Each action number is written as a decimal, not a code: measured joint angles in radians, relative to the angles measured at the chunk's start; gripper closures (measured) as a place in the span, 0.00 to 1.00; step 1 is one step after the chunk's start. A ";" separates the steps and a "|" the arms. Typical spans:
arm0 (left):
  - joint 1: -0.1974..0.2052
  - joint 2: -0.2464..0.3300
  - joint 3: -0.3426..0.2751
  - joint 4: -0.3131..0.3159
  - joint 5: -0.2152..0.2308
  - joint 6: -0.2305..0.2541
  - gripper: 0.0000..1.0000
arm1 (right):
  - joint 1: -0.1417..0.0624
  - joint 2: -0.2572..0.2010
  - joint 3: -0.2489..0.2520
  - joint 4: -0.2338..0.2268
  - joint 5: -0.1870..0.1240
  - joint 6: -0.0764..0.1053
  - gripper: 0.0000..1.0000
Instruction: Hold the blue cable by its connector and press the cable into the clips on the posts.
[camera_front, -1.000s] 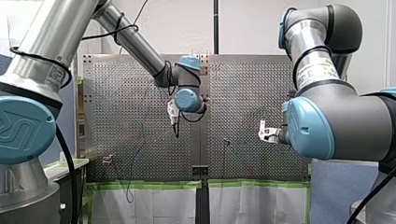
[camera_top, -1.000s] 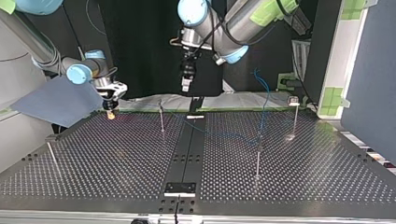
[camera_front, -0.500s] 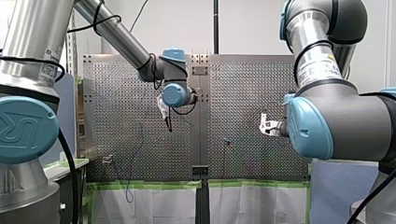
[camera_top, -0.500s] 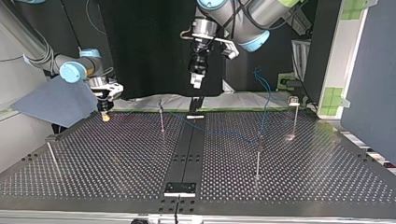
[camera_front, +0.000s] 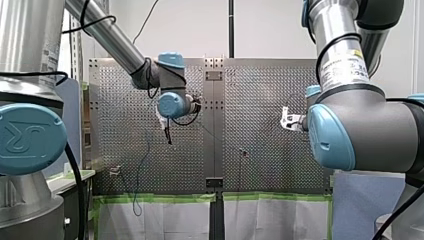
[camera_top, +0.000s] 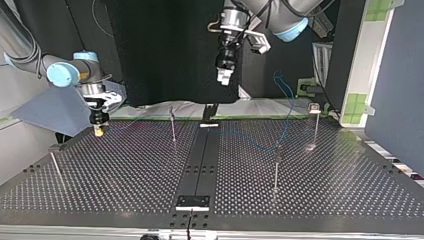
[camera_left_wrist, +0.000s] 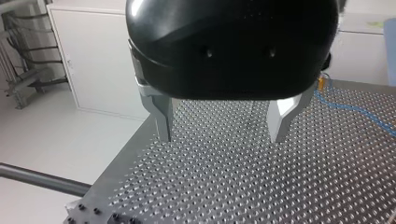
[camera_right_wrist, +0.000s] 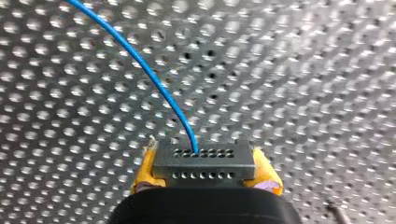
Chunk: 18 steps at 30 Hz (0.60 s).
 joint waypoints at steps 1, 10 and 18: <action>0.001 0.008 -0.007 0.002 -0.001 0.002 0.00 | -0.001 -0.004 0.000 0.001 0.001 0.000 1.00; 0.003 0.045 -0.085 0.047 -0.007 0.025 0.00 | -0.001 -0.029 0.000 0.002 0.006 -0.006 1.00; 0.006 0.044 -0.163 0.068 -0.019 0.011 0.00 | 0.003 -0.031 0.000 -0.002 0.007 -0.008 1.00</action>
